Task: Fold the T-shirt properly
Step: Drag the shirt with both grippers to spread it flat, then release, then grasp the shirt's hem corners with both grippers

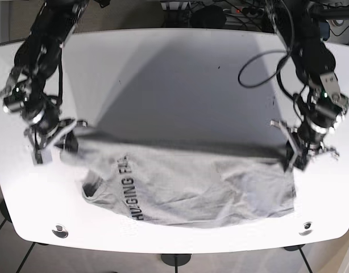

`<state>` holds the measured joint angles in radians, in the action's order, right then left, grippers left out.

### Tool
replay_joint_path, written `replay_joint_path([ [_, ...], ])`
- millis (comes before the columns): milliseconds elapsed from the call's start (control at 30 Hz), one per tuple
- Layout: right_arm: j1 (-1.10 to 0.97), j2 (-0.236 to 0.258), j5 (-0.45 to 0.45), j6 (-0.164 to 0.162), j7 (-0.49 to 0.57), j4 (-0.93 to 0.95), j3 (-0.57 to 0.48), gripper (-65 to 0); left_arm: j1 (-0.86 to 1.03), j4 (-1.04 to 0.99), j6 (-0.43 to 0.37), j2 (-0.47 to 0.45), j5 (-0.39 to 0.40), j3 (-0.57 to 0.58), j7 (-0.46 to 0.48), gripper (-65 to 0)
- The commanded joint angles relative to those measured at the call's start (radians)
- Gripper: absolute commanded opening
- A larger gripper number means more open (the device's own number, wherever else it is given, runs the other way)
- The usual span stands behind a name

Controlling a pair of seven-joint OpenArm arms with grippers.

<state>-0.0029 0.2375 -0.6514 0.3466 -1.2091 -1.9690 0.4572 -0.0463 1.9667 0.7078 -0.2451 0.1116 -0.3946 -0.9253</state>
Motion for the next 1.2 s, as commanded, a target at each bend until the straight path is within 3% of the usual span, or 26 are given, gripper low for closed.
replay_joint_path([
  [33,-0.070,0.010,-0.061,0.001,0.028,-0.028,0.036,-63.3,0.075,0.029,-0.010,0.005,-0.002,-0.048,0.021,-64.0],
  [167,-0.236,0.001,-0.078,0.001,0.030,-0.026,0.067,-63.3,0.225,0.026,-0.010,0.065,-0.011,-0.182,0.021,-64.0],
  [333,-0.362,-0.028,-0.075,0.002,0.033,-0.020,0.101,-63.1,0.380,0.024,-0.010,0.066,-0.008,-0.191,0.022,-64.0],
  [567,-0.417,-0.048,-0.075,0.002,0.033,-0.019,0.099,-60.1,0.437,0.023,-0.010,0.068,-0.011,-0.215,0.022,-64.0],
  [667,-0.428,-0.048,-0.075,0.002,0.033,-0.019,0.099,-53.7,0.437,0.021,-0.010,0.068,-0.010,-0.246,0.022,-63.2],
  [733,-0.432,-0.048,-0.075,0.002,0.033,-0.019,0.097,-46.0,0.437,0.021,-0.010,0.068,-0.013,-0.247,0.022,-59.0],
  [833,-0.454,-0.048,-0.077,0.002,0.033,-0.023,0.099,-25.8,0.438,0.021,-0.010,0.068,-0.013,-0.246,0.019,-35.8],
  [900,-0.454,-0.048,-0.077,0.002,0.033,-0.023,0.104,-16.8,0.438,0.009,-0.010,0.068,-0.008,-0.247,-0.022,-27.2],
  [933,-0.452,-0.043,-0.077,0.002,0.035,-0.023,0.104,-14.0,0.437,0.006,-0.010,0.062,-0.005,-0.247,-0.057,-26.5],
  [1000,-0.420,-0.039,-0.074,0.002,0.035,-0.022,0.104,-10.9,0.434,0.015,-0.010,0.060,0.004,-0.246,-0.123,-26.2],
  [1100,-0.365,-0.033,-0.072,0.001,0.035,-0.019,0.107,-11.1,0.443,0.041,-0.010,0.028,0.119,-0.257,-0.133,-26.2],
  [1200,-0.314,0.006,-0.074,0.001,0.035,-0.019,0.104,-11.1,0.475,0.036,-0.010,-0.040,0.257,-0.327,-0.200,-26.0],
])
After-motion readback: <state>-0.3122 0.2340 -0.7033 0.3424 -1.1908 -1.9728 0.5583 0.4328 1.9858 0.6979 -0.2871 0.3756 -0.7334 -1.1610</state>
